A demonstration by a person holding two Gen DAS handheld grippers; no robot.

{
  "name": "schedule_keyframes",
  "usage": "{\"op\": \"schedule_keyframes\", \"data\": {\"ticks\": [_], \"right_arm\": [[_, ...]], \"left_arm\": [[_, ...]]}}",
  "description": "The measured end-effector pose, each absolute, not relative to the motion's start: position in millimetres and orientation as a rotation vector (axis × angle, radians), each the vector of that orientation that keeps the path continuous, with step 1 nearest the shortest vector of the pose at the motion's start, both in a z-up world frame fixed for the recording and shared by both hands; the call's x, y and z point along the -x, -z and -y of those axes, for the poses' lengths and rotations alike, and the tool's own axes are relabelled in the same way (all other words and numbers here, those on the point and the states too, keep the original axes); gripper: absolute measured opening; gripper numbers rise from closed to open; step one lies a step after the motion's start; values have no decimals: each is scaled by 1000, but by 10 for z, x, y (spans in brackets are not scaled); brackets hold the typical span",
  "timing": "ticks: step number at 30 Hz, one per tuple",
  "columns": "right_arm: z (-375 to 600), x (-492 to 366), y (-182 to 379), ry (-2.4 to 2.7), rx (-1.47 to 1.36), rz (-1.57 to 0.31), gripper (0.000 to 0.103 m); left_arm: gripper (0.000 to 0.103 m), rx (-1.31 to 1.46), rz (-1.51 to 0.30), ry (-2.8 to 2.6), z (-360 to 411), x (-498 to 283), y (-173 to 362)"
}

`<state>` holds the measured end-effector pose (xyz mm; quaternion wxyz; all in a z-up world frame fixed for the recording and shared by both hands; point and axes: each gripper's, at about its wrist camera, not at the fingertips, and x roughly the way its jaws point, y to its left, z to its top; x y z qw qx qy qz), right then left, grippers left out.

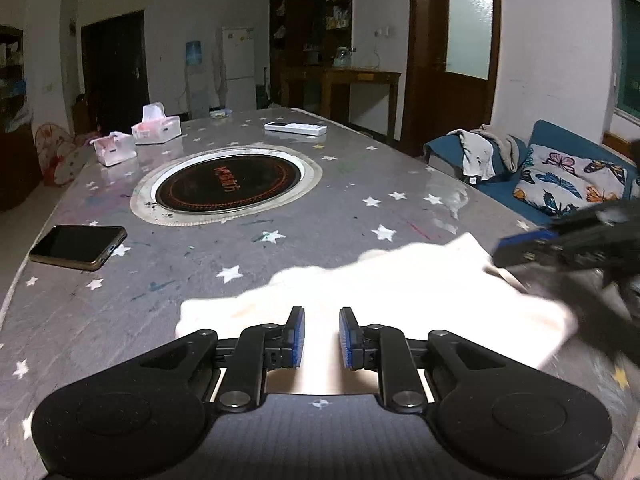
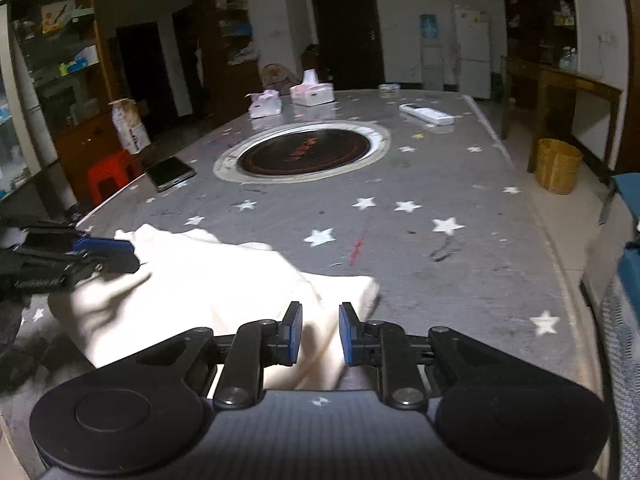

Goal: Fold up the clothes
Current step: 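Lift the hem with both grippers and fold it over toward the collar, then lower the folded hem onto the sweatshirt and open both grippers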

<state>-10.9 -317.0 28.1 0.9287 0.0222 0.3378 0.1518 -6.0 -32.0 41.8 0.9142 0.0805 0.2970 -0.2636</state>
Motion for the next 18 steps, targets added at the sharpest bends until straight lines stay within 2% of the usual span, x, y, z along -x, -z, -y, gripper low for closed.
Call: {"op": "schedule_keyframes", "data": {"ticks": [3, 8, 11, 14, 16, 18], "right_arm": [[3052, 14, -184, -323, -28, -715, 18], [2970, 6, -147, -278, 42, -710, 5], [2937, -3, -109, -227, 160, -688, 5], [2963, -18, -128, -221, 150, -689, 5], [2917, 53, -189, -240, 158, -667, 5], [2846, 166, -276, -293, 152, -646, 5]], "left_arm": [[21, -166, -629, 541, 272, 152, -364], [21, -168, -653, 527, 206, 196, -245], [21, -169, -648, 525, 155, 218, -238], [22, -162, -650, 513, 98, 231, -256], [27, -157, -651, 504, 67, 243, -268], [28, -151, -650, 499, 44, 254, -277]]}}
